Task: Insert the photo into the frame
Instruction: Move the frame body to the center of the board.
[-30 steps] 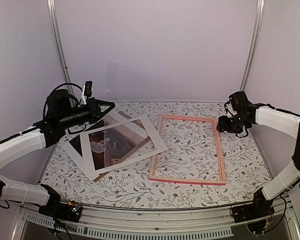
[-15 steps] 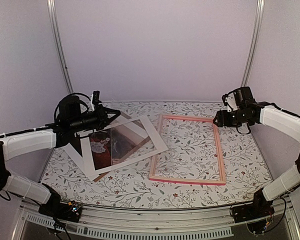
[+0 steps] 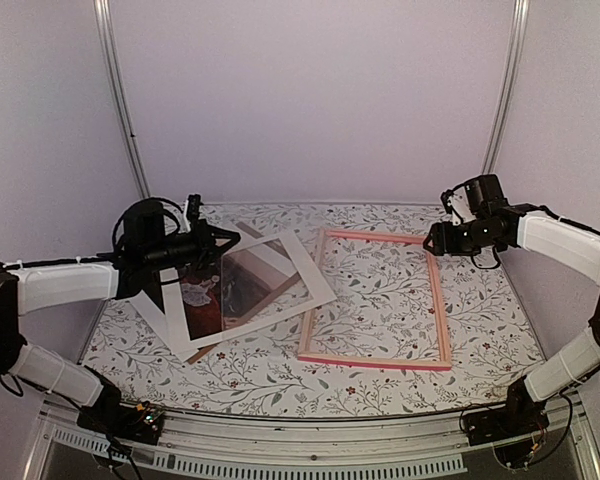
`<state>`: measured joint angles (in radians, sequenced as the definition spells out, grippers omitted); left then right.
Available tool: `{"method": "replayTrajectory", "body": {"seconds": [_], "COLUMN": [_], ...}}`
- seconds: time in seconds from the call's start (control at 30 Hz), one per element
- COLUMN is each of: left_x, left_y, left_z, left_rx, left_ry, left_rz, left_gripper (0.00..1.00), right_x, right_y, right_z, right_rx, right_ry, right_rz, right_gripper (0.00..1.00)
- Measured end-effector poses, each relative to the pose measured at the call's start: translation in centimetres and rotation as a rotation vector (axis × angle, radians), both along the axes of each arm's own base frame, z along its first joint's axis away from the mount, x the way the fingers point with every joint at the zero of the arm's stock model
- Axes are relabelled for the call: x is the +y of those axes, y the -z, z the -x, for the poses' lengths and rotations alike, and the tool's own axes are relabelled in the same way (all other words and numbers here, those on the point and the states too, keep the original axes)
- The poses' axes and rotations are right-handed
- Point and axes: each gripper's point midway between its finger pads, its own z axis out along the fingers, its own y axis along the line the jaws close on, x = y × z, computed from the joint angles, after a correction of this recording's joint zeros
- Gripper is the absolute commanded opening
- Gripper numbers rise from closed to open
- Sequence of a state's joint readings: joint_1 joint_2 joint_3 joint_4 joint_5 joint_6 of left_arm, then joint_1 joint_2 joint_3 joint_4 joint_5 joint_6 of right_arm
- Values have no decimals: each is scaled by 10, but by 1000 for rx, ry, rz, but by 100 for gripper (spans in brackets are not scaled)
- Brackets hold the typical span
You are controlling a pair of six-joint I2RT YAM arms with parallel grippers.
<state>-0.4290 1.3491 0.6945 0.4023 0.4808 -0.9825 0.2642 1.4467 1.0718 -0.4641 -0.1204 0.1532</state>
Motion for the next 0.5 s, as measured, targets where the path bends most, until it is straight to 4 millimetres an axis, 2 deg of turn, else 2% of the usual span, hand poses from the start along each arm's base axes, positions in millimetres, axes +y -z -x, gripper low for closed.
{"method": "replayTrajectory", "body": {"seconds": [0.23, 0.33, 0.5], "left_x": [4, 5, 5], "left_y": [-21, -31, -36], "left_z": [7, 10, 13], "left_rx": [-65, -94, -102], "left_ry": [5, 8, 19], "left_rz": [-1, 9, 19], "left_gripper": [0, 0, 0], "right_x": [-11, -16, -23], "right_y": [9, 25, 49], "right_z": [-3, -5, -6], "right_rx": [15, 59, 126], "right_ry": [54, 77, 107], "right_rz": [45, 56, 72], "right_gripper": [67, 66, 63]}}
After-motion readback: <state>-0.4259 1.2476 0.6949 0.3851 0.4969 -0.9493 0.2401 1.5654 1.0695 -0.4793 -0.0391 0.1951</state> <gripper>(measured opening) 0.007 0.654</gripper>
